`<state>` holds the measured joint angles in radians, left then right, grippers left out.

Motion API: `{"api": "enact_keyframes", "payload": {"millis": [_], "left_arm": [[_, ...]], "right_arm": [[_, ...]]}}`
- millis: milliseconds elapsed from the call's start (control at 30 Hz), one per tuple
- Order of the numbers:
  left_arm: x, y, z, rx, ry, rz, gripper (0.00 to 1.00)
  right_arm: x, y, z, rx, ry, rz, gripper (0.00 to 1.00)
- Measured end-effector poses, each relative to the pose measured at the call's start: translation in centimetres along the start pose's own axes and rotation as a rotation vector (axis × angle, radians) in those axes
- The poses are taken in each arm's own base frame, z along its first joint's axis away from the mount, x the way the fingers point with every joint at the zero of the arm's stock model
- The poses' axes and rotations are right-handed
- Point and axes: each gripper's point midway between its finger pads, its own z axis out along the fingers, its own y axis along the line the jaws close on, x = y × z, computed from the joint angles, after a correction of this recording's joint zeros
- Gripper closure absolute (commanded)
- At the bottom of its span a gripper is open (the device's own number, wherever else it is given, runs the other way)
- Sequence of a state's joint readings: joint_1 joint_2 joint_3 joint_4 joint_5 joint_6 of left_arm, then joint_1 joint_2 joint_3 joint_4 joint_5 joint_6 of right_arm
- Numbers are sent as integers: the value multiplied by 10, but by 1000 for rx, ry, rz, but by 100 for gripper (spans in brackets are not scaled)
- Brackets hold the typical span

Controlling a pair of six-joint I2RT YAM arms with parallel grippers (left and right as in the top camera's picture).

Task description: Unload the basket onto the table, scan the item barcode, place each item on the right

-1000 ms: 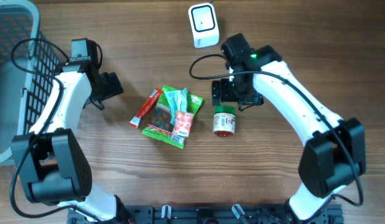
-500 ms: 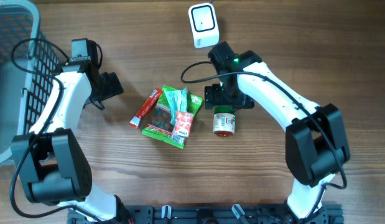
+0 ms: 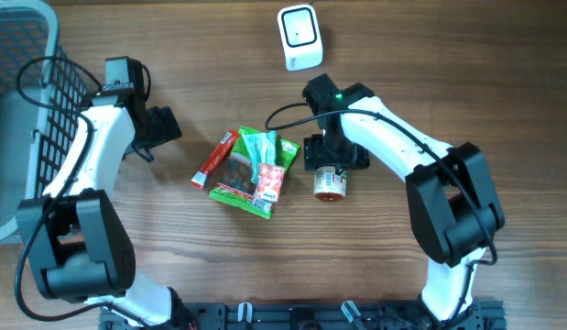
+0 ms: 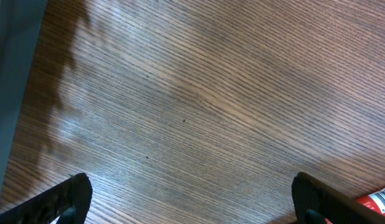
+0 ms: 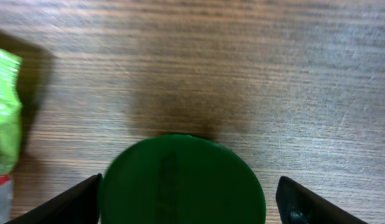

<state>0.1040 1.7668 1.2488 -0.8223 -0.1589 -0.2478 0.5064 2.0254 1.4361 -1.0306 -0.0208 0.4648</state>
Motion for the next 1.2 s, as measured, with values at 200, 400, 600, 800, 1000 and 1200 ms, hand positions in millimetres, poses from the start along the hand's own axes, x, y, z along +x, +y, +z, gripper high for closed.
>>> {"api": "enact_keyframes", "payload": {"millis": [200,400,600,800,1000,1200], "left_arm": [[0,0,0,0,0,0,0],[0,0,0,0,0,0,0],[0,0,0,0,0,0,0],[0,0,0,0,0,0,0],[0,0,0,0,0,0,0],[0,0,0,0,0,0,0]], "right_arm": [[0,0,1,2,-3,6,25],[-4,1,1,-4,-16,6,20],[-8,3,1,-14,-35,5,26],[-3,1,0,-4,-15,0,42],[-11,4,-16,-18,-58,-26,43],[-31,0,-67,-24,-251,-38,44]]}}
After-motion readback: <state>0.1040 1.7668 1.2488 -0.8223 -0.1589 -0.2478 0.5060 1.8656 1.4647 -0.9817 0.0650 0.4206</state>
